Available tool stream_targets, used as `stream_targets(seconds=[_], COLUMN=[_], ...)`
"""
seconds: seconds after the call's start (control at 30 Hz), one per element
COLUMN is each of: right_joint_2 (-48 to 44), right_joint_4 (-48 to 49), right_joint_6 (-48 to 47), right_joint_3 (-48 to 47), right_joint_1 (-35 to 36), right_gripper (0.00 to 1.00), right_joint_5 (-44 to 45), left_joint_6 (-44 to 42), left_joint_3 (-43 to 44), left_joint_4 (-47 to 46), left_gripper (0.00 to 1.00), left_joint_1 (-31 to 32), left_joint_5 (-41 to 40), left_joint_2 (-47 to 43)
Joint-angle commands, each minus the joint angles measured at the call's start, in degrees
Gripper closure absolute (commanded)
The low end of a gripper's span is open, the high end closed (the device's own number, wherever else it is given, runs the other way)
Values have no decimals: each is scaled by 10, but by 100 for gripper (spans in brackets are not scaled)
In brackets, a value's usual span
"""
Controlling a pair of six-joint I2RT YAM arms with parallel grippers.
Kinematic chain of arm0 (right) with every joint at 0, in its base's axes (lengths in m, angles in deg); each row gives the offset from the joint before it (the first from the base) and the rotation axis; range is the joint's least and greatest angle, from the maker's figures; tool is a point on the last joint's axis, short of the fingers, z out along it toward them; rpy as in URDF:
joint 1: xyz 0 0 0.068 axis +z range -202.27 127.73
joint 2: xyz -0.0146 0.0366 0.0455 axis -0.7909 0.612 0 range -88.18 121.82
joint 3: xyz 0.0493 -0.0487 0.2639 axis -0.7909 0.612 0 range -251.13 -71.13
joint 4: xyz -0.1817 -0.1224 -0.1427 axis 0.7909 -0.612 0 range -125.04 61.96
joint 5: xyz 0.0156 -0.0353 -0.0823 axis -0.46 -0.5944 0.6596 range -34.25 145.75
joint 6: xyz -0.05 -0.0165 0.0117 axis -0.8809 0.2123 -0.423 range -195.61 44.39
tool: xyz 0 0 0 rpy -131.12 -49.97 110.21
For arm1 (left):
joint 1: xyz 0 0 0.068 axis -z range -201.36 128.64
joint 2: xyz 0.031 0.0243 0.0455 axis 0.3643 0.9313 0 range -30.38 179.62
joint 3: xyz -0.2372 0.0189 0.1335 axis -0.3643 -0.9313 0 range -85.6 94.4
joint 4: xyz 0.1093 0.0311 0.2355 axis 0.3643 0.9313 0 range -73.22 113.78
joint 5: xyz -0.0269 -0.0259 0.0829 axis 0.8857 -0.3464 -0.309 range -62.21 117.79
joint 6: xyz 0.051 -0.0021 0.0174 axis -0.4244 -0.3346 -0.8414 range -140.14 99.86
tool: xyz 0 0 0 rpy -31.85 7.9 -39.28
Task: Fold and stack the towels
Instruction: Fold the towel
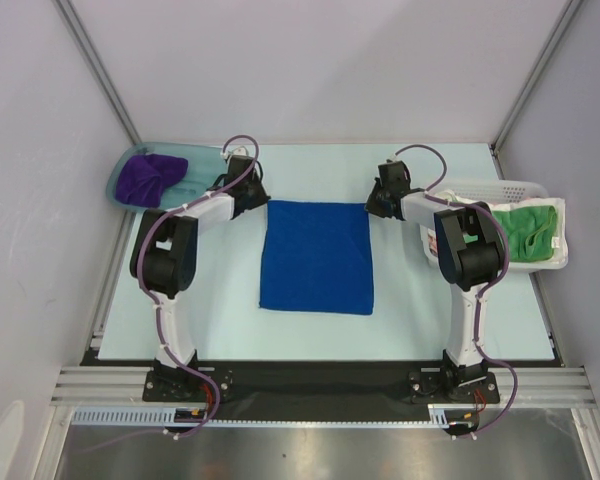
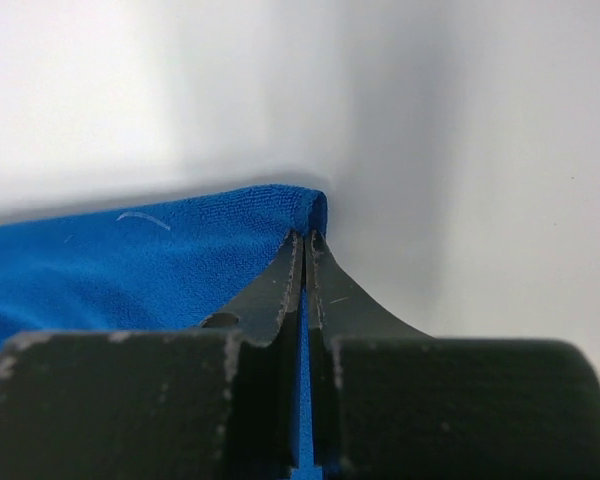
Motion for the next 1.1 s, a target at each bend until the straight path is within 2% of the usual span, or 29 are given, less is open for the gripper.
stream_targets(seconds=[0.0, 0.07, 0.1, 0.27, 0.33, 0.7, 1.07], right_joint_2=[-3, -6, -6, -17, -16, 1, 29], right_joint_4=[24, 24, 22, 20, 19, 10, -19], right_joint_6=[-1, -2, -2, -7, -11, -30, -57], right_joint_3=[3, 4, 3, 2, -3, -18, -59], right_joint_1=[-5, -6, -6, -6, -6, -5, 11], right_gripper=[98, 93, 84, 68, 65, 66, 67], right_joint_5=[12, 12, 12, 19, 20, -4, 23], left_joint_6=[-21, -21, -22, -27, -31, -38, -61], left_joint_3=[12, 11, 10, 39, 53, 91, 157], left_joint_4=[-30, -29, -30, -3, 19, 54, 125], left_gripper=[71, 59, 55, 53, 54, 59, 61], left_joint_1=[-9, -8, -8, -8, -8, -8, -8], left_joint_5=[4, 1, 0, -11, -4, 54, 53], left_joint_2=[-11, -9, -10, 6, 17, 62, 120])
